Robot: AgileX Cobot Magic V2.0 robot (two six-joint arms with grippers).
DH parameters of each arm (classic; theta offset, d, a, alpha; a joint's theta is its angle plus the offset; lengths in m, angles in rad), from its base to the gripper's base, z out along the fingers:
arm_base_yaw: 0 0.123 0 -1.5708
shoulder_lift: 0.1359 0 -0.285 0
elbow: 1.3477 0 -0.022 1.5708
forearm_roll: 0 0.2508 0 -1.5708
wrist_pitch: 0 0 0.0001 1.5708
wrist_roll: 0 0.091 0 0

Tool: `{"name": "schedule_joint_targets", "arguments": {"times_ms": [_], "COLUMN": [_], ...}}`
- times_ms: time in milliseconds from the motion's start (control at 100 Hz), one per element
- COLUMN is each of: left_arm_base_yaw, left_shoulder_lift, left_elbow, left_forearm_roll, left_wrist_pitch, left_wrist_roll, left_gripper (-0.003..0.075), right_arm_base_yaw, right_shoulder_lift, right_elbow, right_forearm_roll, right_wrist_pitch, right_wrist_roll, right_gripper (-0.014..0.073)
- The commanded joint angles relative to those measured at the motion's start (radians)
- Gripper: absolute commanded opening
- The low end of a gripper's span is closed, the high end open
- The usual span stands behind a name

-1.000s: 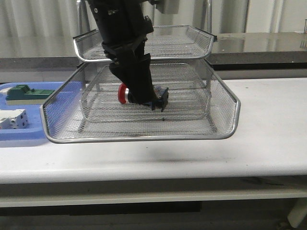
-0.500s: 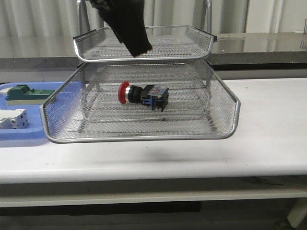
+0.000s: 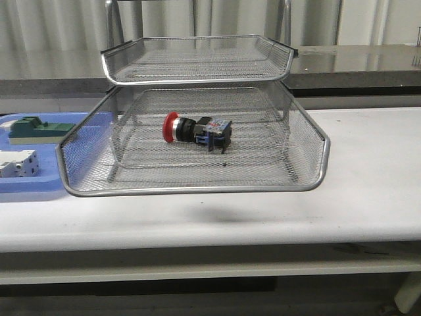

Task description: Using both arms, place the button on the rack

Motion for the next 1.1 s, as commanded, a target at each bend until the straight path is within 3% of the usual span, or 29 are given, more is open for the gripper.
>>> {"name": "schedule_joint_targets", "arguments": {"times_ms": [0, 360, 760, 1090], "left_arm_base_yaw": [0.055, 0.273, 0.278, 0.278], "left_shoulder_lift": [-0.122, -0.547, -0.97, -1.087], "left_elbow": [0.069, 0.542, 1.015, 1.326], "left_forearm_roll": [-0.015, -0.034, -0.119, -0.216], "left_wrist_pitch": [-0.001, -0.353, -0.872, -1.302], "left_wrist_roll": [-0.018, -0.018, -0.018, -0.018], "left_gripper": [0.0564, 0.0564, 0.0564, 0.0565], "right_arm_base_yaw": [-0.002, -0.002, -0.002, -0.002], "right_shoulder_lift": [0.005, 0.005, 0.005, 0.005], "right_elbow": [-0.033, -0.033, -0.033, -0.033], "right_forearm_roll": [-0.022, -0.022, -0.022, -0.022], "right_wrist_pitch": [-0.044, -0.044, -0.044, -0.044], "right_wrist_roll": [-0.002, -0.002, -0.002, -0.002], "right_gripper": [-0.0067, -0.0067, -0.0067, -0.0067]}}
